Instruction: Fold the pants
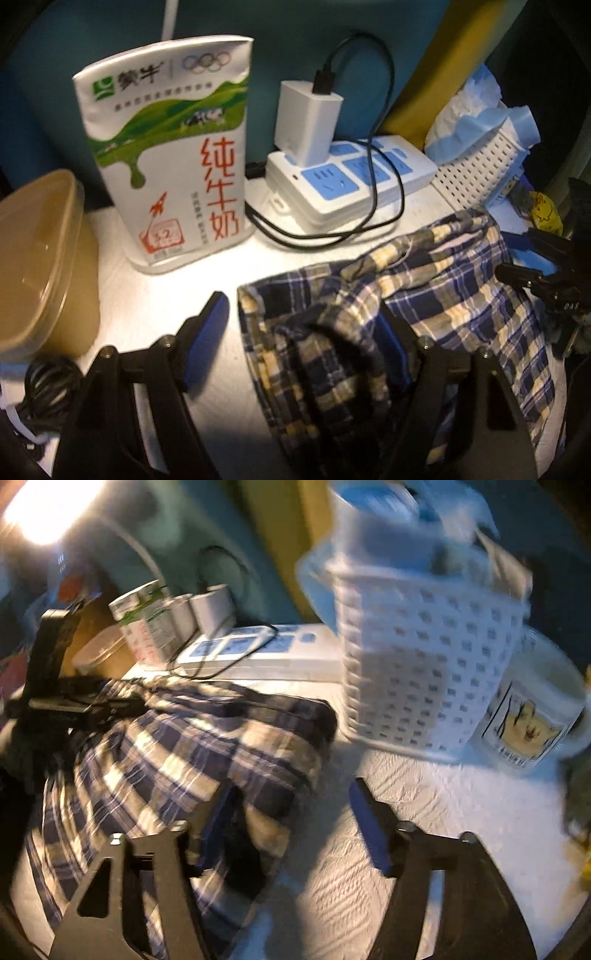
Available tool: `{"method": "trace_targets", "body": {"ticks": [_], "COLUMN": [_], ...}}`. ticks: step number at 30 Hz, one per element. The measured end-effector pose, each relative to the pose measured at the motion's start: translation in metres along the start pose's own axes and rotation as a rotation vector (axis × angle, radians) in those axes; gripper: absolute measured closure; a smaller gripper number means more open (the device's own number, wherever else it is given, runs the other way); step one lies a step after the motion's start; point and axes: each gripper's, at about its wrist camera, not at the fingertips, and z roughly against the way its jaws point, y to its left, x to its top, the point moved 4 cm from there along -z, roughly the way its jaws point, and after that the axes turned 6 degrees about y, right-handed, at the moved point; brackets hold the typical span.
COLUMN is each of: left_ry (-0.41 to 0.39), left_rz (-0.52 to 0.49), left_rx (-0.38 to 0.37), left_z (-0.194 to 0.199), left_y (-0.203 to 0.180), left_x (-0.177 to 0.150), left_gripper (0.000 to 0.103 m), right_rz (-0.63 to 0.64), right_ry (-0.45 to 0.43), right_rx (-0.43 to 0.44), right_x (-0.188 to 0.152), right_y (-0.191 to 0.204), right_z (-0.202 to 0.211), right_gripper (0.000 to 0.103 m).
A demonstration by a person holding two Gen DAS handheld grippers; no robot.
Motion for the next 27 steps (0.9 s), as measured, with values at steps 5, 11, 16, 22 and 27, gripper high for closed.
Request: {"method": "trace_targets", "body": {"ticks": [5,11,16,22,27], "left_ry": [-0.025,-0.028,-0.095,-0.222,-0.361], "left_rz": [-0.024,-0.040,-0.038,-0.049,-0.070], "left_rx": [-0.005,-0.081,-0.099,-0.112,-0.104], "left_z": [-0.005,-0.001,0.030,0.102,0.180], "left_y": [-0.006,-0.022,-0.030,-0.045,-0.061], "left_x": [0.002,-0.001,-0.006,-0.018,-0.037], "left_gripper": [0.029,0.076,0.082,0.082,0.082], "right_rz": [-0.019,-0.030,0.024,0.107,0.202], "right_ry": [0.003,0.000,-0.076,-0.232,-0.385], "right_rx": [0.067,0.147,0.074,0.005,-0.057], "right_x": [0.013,0.026,0.022,0.023,0.019], "right_y": [-0.001,0.008,0.030,0.068,0.116], "right_z": [-0.012,-0.019,0.011,0.088,0.168], "right_gripper": [0.023,0.077,0.086,0.086,0.086]}}
